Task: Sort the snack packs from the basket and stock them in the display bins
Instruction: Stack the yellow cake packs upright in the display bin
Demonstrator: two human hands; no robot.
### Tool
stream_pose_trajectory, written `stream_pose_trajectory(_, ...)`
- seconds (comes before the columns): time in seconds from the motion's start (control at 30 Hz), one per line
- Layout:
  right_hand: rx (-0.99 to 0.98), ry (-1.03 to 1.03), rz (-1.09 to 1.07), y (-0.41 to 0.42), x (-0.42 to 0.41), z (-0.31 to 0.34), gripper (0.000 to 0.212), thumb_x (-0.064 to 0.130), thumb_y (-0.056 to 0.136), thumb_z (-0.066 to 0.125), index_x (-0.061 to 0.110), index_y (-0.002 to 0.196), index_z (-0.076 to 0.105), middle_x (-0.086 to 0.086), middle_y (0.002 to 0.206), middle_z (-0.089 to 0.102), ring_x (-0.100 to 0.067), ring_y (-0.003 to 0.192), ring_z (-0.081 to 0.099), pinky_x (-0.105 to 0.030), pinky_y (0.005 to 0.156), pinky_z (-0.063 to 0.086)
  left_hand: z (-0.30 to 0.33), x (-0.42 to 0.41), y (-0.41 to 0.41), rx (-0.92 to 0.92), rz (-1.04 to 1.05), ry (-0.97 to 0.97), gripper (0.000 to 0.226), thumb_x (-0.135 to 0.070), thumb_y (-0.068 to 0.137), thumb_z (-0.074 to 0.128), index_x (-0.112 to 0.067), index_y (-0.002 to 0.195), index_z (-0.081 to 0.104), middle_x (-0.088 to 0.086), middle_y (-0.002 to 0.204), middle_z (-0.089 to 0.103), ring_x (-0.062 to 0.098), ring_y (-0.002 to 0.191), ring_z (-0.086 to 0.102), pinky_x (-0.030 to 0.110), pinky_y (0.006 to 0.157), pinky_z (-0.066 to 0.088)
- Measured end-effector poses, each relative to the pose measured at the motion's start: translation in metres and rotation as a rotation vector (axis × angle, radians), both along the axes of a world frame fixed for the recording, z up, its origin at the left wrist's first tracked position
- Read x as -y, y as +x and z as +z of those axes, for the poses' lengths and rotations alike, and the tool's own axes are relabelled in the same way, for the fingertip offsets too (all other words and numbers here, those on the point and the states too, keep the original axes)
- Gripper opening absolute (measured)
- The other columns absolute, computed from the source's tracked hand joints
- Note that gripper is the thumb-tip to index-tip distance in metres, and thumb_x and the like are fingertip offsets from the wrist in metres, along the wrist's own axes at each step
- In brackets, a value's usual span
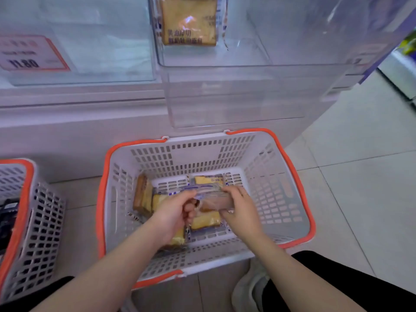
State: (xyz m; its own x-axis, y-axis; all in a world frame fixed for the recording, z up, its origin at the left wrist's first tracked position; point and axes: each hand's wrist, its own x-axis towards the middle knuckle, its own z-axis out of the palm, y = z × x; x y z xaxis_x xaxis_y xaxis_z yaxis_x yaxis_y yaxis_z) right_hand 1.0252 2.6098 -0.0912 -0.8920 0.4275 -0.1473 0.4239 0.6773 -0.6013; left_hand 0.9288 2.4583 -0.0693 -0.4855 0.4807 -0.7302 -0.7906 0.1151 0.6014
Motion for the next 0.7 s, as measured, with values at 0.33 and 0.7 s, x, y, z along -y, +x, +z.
stream_pose_trajectory(0.33,0.181,-0.483,0.245,-0.005,0.005,0.077,0.025,0.029,0.084,0.067,0.007,0.096,0.067,-0.009,0.080,0.068,-0.018,0.075,0.063,-0.042,0.075,0.051,0.083,0.045,-0.025,-1.357,-0.449,-0.477,0.025,-0.031,0.079,0.070,-0.022,0.096,0.054,-0.010,0.096,0.052,0.009,0.092,0.049,0.021,0.079,0.037)
stream_pose_trajectory(0.7,-0.122,-0.422,0.281,-0.007,-0.002,0.180,0.021,0.012,0.077,0.073,0.007,0.095,0.064,-0.004,0.088,0.061,-0.012,0.084,0.056,-0.028,0.080,0.045,0.161,0.061,-0.030,-1.267,-0.315,-0.191,0.032,-0.023,0.070,0.080,-0.025,0.088,0.055,0.012,0.088,0.067,0.032,0.087,0.063,0.045,0.082,0.050)
